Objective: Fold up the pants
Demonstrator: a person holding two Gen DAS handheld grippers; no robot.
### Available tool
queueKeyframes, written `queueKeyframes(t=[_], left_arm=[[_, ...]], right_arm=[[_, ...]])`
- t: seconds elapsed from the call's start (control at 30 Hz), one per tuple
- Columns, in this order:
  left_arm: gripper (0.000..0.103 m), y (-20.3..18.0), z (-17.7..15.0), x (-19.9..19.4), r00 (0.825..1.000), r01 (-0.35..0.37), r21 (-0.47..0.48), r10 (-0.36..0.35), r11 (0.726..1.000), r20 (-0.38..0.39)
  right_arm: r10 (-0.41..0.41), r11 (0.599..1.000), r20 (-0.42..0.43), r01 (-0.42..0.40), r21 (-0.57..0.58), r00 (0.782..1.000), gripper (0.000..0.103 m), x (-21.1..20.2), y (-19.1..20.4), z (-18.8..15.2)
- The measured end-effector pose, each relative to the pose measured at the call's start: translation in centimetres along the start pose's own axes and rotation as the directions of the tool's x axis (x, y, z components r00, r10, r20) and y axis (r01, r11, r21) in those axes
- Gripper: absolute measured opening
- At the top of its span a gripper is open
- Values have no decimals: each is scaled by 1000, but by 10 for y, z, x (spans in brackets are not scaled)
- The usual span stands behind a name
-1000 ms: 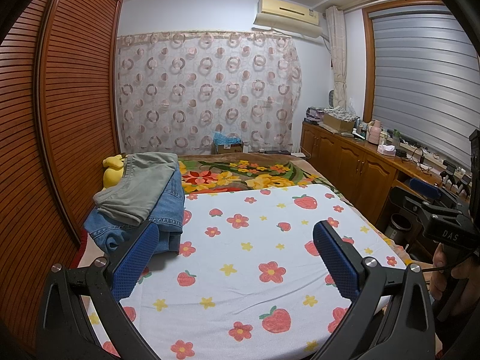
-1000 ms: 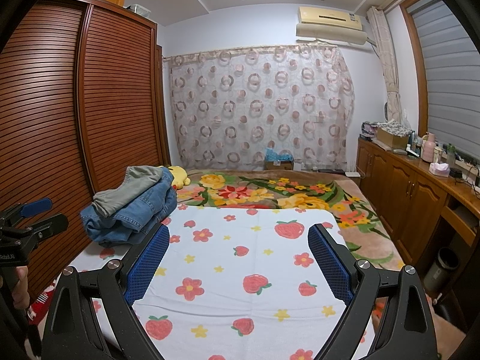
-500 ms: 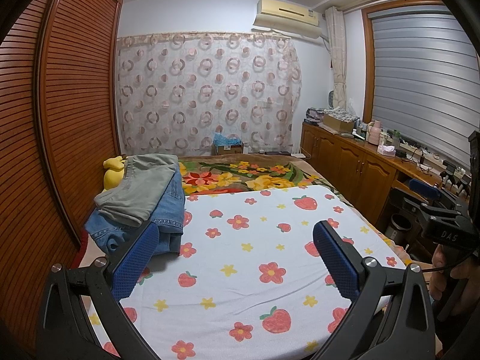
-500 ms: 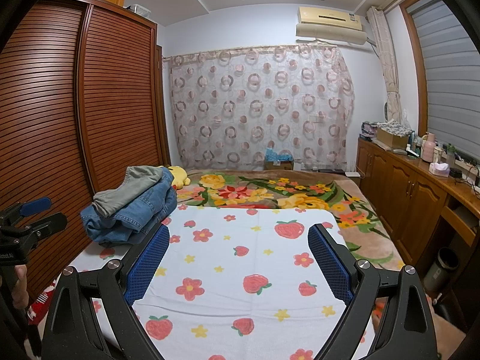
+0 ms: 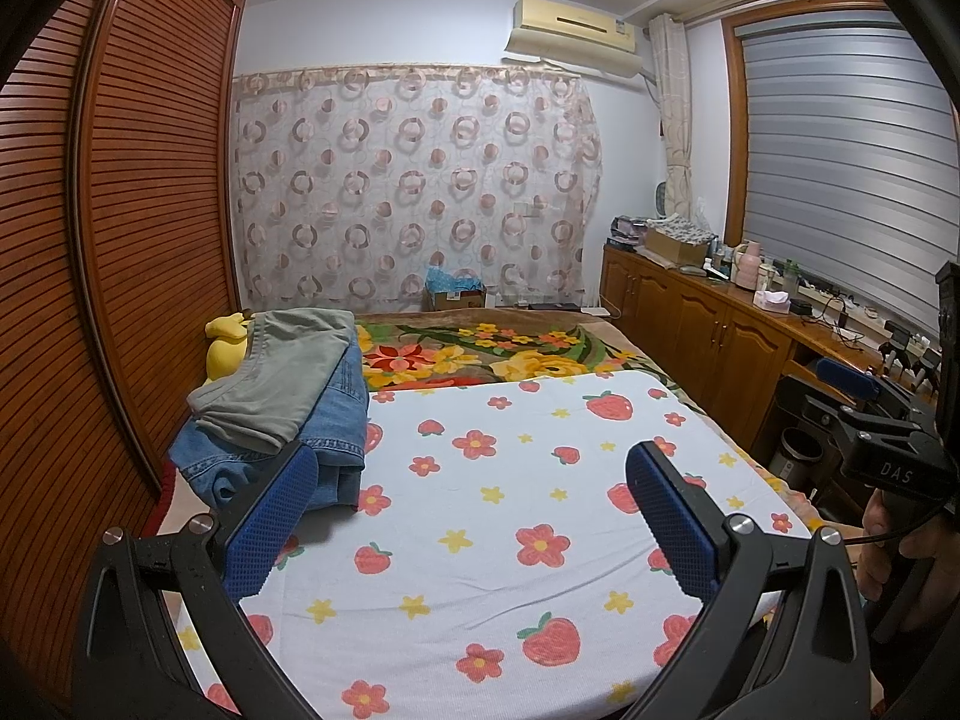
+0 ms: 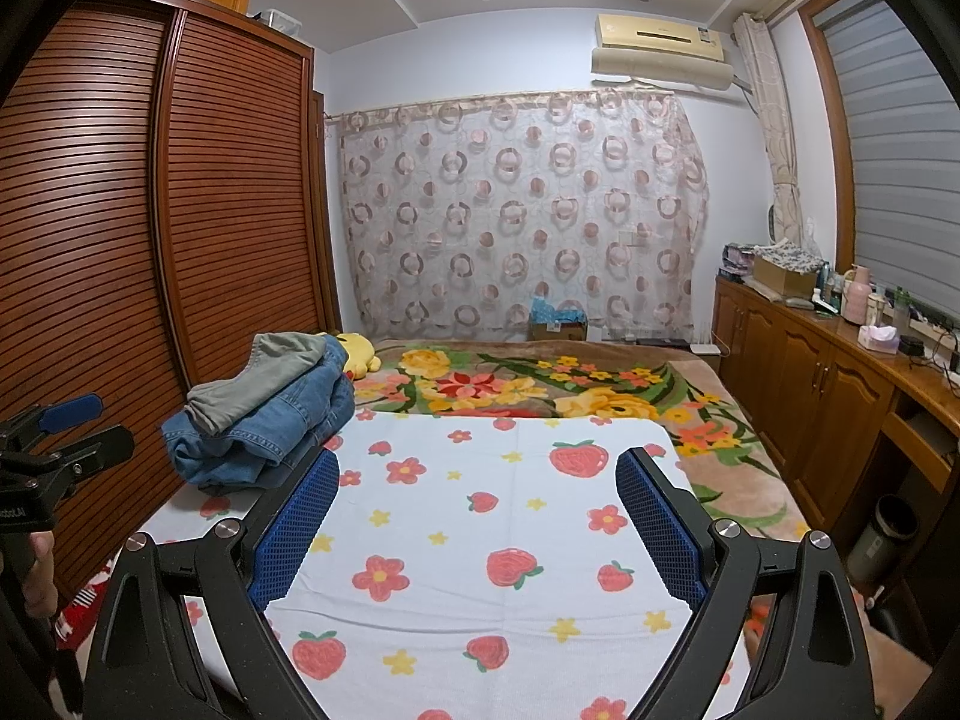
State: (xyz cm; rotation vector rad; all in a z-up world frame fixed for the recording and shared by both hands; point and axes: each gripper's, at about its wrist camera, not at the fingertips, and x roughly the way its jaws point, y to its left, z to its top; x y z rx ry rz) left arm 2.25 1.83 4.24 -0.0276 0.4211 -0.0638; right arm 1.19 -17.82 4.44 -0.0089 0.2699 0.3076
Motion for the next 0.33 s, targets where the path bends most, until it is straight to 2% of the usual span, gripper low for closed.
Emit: queueKeyframes(t=[0.33], left_arm=[[103,0,-1,0,1000,0,0,0,1000,0]], right_arm=[[0,1000,-1,0,2,1000,94,0,0,0]])
